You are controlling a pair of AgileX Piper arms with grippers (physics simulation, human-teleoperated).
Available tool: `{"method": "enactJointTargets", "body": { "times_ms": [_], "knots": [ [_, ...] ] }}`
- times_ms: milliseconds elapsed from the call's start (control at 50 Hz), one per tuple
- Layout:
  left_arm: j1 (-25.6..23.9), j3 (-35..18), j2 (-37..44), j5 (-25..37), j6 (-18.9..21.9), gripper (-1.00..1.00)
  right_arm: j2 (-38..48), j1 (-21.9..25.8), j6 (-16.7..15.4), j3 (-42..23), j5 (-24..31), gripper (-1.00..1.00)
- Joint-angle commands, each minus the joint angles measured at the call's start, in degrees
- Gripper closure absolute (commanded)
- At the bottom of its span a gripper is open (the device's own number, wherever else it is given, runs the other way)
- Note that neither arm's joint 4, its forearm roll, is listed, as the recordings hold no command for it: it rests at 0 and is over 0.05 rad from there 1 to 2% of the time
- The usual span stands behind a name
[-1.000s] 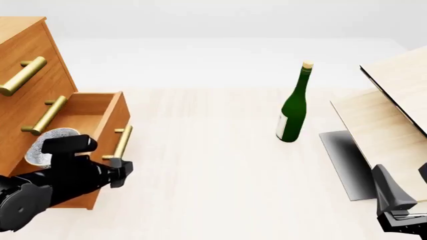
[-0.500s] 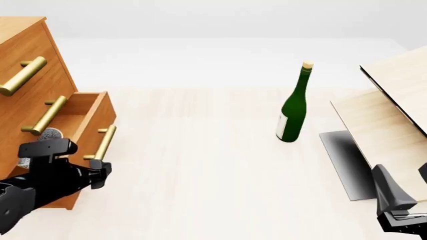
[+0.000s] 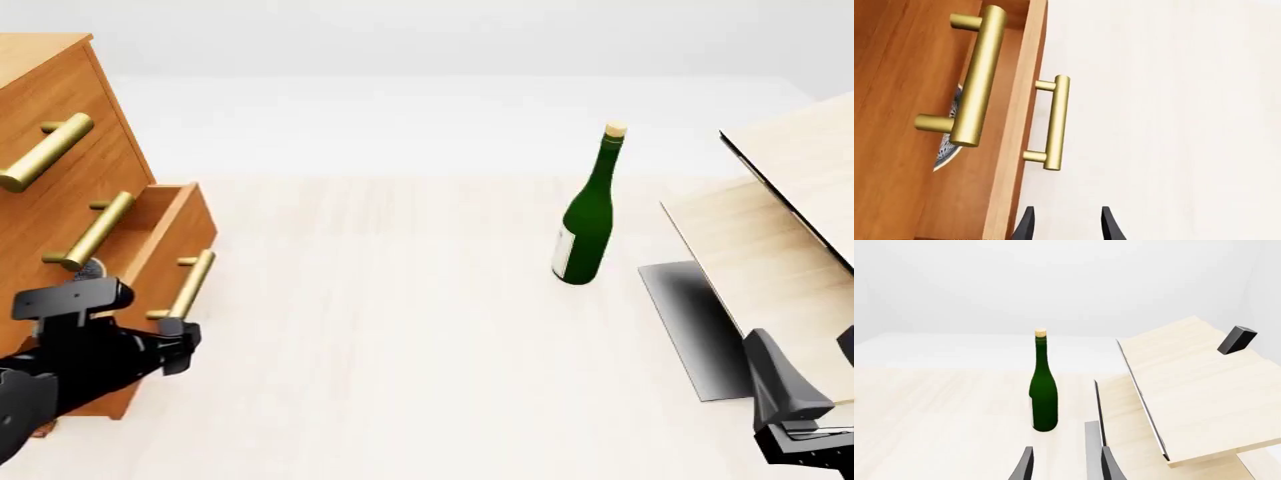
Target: Put the bowl in the bottom drawer of the cabinet and close it.
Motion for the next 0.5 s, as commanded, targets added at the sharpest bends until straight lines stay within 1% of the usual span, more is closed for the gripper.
{"method": "enactJointTargets", "body": {
  "times_ms": [20, 160, 280, 360, 500],
  "knots": [
    [3.65, 0.96, 0.52, -1.06, 1.41, -1.00, 0.07, -0.01, 0.03, 0.00, -0.04, -1.00],
    [5.35, 1.23, 0.62, -1.79, 1.98, -1.00, -0.03, 0.01, -0.01, 0.00, 0.02, -1.00],
    [7.75, 1.67, 0.61, -2.43, 3.38, -1.00, -0.01, 0.00, -0.01, 0.00, 0.01, -1.00],
    [9.46, 2.05, 0.71, -3.06, 4.65, -1.00, 0.03, 0.00, 0.02, 0.00, -0.02, -1.00],
    [13.26, 3.21, 0.60, -4.84, 8.31, -1.00, 0.00, -0.01, 0.02, 0.00, 0.00, -1.00]
  ]
}}
